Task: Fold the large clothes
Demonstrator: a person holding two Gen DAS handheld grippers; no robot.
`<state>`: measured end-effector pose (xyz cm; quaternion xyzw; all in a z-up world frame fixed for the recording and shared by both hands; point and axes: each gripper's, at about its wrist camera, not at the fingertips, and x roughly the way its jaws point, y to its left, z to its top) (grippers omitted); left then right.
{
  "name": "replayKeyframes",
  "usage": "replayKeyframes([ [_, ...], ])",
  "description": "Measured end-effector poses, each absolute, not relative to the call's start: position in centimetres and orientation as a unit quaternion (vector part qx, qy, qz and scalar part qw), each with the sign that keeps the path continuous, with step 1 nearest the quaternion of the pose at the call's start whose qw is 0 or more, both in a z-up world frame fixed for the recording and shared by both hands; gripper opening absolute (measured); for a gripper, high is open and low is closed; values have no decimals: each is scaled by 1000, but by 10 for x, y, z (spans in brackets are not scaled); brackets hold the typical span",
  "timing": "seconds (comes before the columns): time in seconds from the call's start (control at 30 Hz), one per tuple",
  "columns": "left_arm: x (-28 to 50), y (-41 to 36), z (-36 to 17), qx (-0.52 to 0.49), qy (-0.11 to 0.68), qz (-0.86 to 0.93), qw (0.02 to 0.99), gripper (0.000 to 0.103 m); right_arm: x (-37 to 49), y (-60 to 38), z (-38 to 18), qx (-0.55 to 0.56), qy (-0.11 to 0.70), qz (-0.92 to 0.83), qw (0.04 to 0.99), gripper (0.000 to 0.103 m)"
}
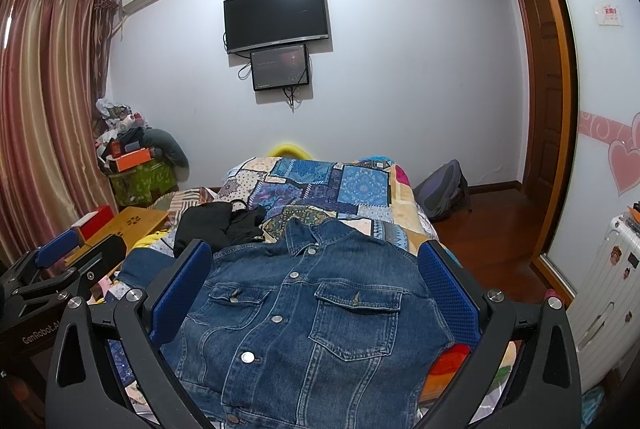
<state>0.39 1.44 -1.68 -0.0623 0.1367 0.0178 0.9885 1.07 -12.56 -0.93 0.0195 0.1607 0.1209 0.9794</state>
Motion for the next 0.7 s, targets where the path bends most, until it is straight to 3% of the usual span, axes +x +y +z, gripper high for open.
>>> replayKeyframes([
  [0.7, 5, 13, -15, -64, 141, 15, 988, 103, 10, -128, -10, 18, 162, 120, 979, 102],
])
